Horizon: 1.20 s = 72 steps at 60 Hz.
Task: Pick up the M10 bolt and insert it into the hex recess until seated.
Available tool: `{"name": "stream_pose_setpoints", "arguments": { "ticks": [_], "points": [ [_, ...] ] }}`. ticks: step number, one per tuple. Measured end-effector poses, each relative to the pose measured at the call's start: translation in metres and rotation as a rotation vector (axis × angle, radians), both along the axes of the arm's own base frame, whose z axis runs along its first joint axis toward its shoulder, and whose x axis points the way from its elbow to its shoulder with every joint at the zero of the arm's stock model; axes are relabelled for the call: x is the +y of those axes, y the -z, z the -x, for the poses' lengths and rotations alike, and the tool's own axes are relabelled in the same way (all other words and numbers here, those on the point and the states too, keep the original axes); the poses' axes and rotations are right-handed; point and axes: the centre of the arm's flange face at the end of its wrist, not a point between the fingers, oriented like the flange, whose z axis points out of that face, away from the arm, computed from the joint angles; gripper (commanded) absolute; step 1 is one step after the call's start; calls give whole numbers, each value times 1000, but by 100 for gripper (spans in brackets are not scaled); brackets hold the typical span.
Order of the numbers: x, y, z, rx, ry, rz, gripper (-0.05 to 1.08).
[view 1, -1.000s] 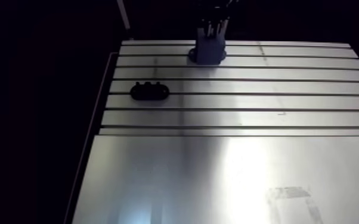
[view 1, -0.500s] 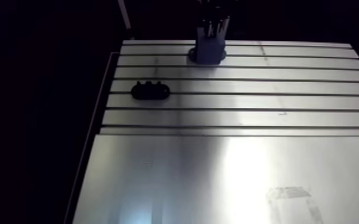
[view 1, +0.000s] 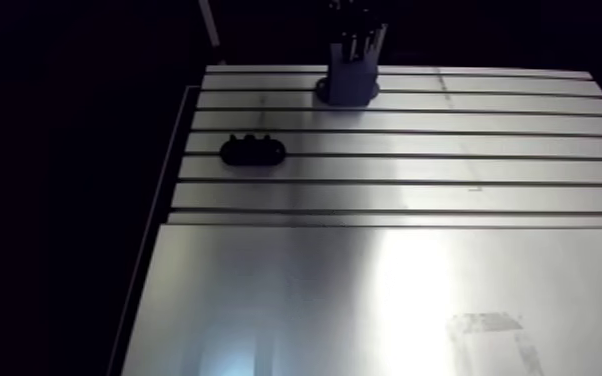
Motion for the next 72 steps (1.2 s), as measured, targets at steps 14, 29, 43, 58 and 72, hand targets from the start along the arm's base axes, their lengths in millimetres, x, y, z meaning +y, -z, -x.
{"name": "stream_pose_setpoints", "arguments": {
  "ticks": [14,29,43,58,72],
  "points": [
    [0,-2,1,4,-38,3,76],
    [-1,-3,2,5,-87,6,76],
    [-2,-3,2,4,-137,9,76],
    [-3,-2,2,2,-179,11,75],
    [-4,-1,1,1,-203,13,26]
  ]
}}
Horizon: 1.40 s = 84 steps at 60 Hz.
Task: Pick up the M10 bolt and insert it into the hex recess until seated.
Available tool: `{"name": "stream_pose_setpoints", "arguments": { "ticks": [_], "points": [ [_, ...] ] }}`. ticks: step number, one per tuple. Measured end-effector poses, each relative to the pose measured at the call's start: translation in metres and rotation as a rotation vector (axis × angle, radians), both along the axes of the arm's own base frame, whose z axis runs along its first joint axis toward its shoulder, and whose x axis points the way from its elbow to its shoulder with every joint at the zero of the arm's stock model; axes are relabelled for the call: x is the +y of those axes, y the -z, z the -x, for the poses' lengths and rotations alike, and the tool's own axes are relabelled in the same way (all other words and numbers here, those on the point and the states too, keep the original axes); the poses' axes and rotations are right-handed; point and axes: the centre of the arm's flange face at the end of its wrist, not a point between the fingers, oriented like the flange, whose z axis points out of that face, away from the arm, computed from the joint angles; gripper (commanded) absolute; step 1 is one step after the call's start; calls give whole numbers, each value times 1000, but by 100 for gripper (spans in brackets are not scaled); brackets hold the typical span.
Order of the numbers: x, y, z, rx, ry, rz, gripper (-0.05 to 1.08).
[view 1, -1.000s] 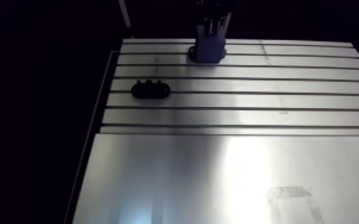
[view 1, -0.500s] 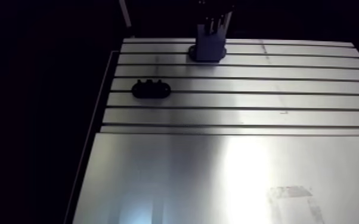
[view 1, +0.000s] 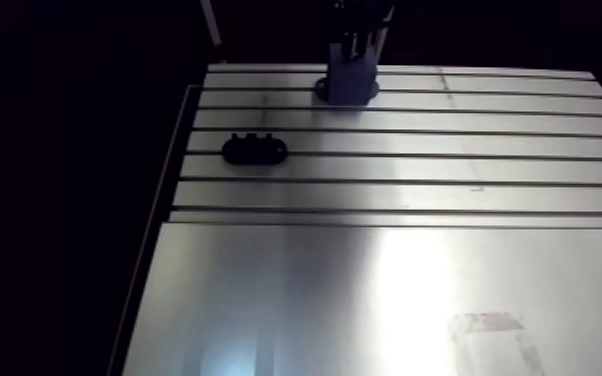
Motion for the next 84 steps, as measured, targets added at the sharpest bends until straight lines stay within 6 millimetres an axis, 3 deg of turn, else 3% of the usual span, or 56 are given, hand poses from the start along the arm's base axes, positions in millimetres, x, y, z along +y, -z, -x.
{"name": "stream_pose_setpoints", "arguments": {
  "ticks": [1,2,3,4,6,29,52,54,55,56,57,58,59,60,61,62,63,64,65,66,67,72,84],
  "points": [
    [0,0,0,0,-1,0,26],
    [0,0,0,1,-2,0,11],
    [0,0,0,1,-3,0,11],
    [0,0,0,2,-3,0,1],
    [0,0,-1,3,-5,0,0],
    [-2,-18,2,67,25,5,0],
    [-9,-51,-5,105,251,-5,1],
    [-9,-51,-6,98,275,-9,5],
    [-9,-52,-7,93,289,-11,15],
    [-9,-52,-7,88,302,-13,15],
    [-9,-52,-8,83,314,-15,28],
    [-8,-53,-8,77,328,-18,28],
    [-8,-53,-9,72,340,-20,41],
    [-8,-53,-9,66,353,-23,41],
    [-8,-53,-10,61,365,-25,55],
    [-8,-54,-10,56,377,-27,55],
    [-8,-54,-11,51,389,-29,67],
    [-9,-54,-11,46,401,-31,67],
    [-9,-54,-12,42,413,-33,78],
    [-9,-54,-12,38,424,-35,78],
    [-9,-54,-12,35,434,-37,88],
    [-9,-54,-13,21,483,-42,100],
    [-10,-51,-13,13,569,-47,107]
  ]
}}
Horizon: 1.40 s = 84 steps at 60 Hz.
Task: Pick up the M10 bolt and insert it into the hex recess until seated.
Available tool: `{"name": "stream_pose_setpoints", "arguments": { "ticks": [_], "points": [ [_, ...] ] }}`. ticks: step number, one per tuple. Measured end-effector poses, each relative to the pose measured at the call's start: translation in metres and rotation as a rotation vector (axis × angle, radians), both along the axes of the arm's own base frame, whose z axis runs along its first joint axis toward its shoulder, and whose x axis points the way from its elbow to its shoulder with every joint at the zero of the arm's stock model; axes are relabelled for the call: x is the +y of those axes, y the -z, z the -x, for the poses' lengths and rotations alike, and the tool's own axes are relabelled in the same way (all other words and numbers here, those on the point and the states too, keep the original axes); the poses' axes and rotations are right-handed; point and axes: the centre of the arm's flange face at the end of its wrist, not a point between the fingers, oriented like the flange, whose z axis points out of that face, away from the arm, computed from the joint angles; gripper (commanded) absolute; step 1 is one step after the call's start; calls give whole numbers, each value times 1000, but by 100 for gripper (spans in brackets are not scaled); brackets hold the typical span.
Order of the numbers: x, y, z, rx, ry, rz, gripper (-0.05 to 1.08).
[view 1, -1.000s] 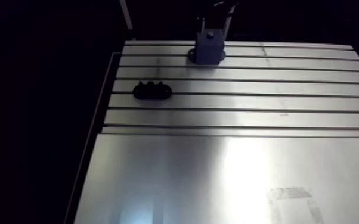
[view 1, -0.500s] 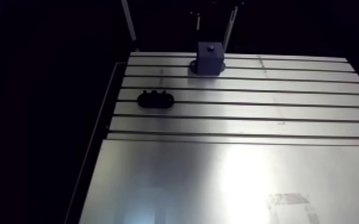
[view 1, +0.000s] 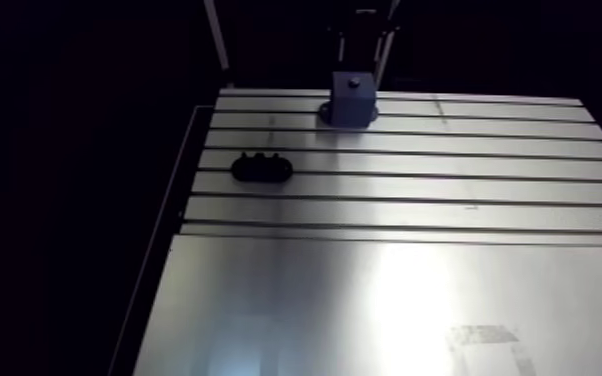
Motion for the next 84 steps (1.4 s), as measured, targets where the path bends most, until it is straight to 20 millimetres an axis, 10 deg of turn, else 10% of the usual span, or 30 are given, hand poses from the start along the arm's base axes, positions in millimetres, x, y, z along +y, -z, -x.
{"name": "stream_pose_setpoints", "arguments": {
  "ticks": [84],
  "points": [
    [1,33,2,-5,62,-14,108]
  ]
}}
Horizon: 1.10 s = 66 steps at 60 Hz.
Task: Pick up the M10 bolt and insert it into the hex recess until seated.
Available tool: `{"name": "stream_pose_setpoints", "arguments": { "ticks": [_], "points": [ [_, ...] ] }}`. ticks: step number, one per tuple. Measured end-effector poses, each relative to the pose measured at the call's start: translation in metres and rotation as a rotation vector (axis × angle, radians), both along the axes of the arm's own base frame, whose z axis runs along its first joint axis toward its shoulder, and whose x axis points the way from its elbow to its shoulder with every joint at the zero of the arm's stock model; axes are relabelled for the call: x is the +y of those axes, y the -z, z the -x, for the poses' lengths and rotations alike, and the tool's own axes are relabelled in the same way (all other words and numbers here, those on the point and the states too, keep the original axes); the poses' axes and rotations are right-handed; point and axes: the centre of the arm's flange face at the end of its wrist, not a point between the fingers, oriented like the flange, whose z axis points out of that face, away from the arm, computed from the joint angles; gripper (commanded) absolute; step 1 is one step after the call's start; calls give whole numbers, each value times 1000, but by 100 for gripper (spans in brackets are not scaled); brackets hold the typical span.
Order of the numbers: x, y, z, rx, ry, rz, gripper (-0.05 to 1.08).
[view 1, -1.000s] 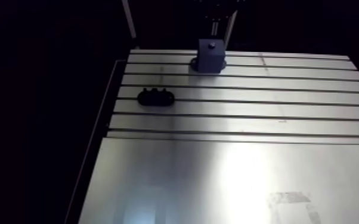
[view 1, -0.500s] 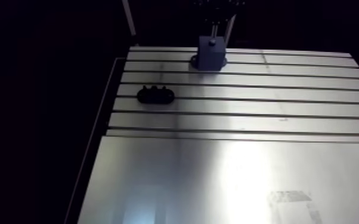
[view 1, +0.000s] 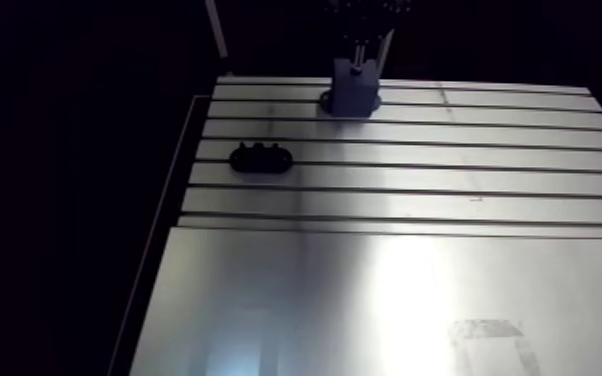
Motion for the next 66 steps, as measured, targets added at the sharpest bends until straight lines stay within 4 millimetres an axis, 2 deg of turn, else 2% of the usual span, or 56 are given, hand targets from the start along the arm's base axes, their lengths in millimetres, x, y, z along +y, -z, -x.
{"name": "stream_pose_setpoints", "arguments": {
  "ticks": [22,66],
  "points": [
    [0,10,1,-11,-2,-2,108],
    [0,18,3,-19,-8,-2,108]
  ]
}}
